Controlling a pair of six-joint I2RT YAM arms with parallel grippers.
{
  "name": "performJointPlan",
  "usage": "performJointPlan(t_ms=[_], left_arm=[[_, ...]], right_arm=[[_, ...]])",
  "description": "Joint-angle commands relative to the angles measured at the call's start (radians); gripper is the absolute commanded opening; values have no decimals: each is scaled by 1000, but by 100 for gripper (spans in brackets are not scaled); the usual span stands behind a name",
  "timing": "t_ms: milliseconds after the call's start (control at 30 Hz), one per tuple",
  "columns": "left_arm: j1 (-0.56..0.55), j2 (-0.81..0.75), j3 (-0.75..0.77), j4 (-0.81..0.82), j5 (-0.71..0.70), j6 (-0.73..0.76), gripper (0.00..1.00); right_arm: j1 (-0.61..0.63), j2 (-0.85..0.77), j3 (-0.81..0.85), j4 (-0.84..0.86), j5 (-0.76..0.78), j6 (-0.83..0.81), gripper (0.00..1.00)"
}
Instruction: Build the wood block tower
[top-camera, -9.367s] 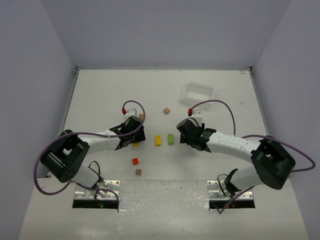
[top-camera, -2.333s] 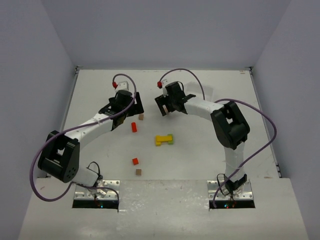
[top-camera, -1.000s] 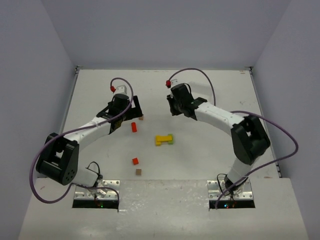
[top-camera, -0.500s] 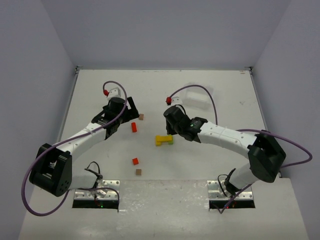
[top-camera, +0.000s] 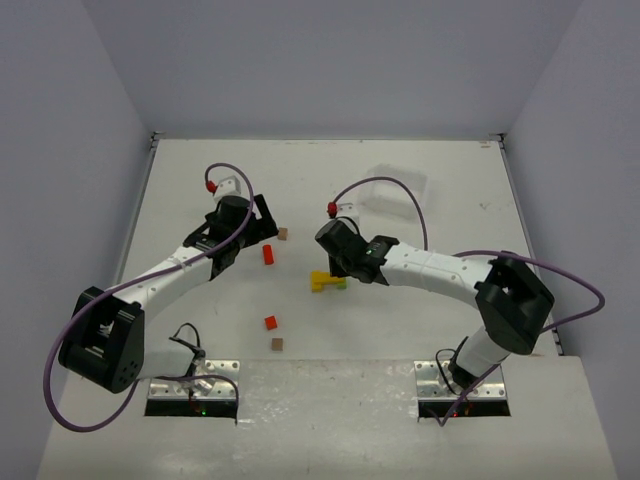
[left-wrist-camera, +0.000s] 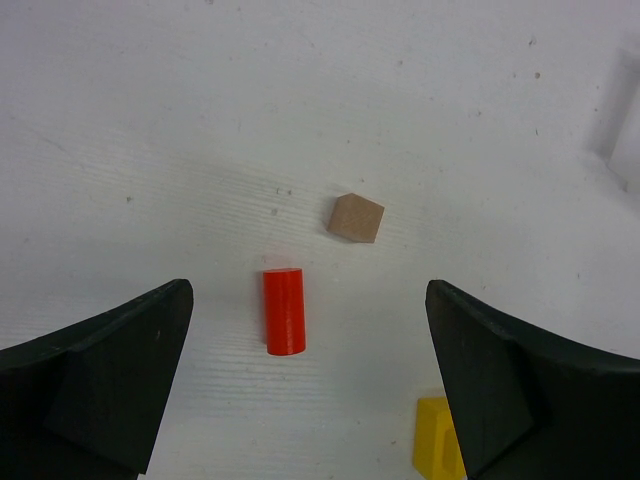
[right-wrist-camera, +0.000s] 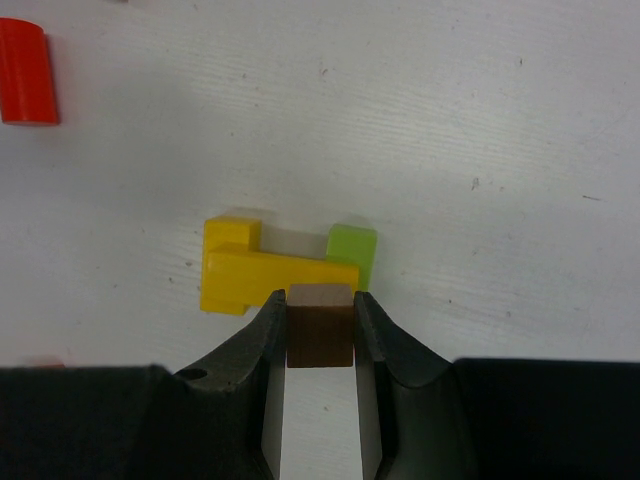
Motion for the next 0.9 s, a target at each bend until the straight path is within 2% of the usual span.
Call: performJointPlan(t_ms=[0,300,867], left_arm=[[12,-8,-9,47,-19,-14,100],[12,-9,-17,50,-33,-23,100],[12,-18,-26,60,-32,-25,100]], right_arm=[[22,13,55,-35,63,64,23],[45,83,108,-81,107,117,26],[54,115,116,-79,154,196,31]])
